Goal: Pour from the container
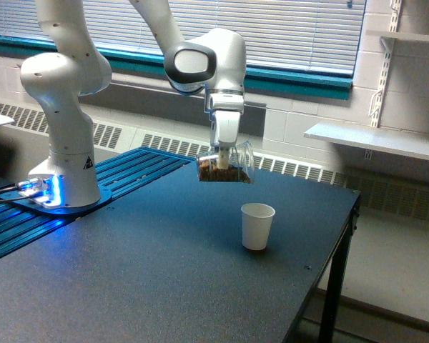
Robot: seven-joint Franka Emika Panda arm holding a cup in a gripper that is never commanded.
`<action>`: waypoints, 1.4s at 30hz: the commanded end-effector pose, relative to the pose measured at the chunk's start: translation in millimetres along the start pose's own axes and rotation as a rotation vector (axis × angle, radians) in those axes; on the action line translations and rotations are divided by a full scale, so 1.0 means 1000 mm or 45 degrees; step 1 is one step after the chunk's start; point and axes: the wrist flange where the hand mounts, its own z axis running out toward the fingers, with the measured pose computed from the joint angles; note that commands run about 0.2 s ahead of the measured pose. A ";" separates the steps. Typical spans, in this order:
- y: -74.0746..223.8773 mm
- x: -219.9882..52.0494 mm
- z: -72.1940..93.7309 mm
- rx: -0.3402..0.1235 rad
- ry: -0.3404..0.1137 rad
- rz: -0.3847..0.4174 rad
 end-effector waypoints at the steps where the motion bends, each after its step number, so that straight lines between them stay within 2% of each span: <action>1: 0.004 0.008 0.002 -0.020 -0.005 -0.015; 30: 0.009 -0.005 0.017 -0.105 -0.094 -0.051; 42: 0.005 -0.008 0.018 -0.126 -0.104 -0.043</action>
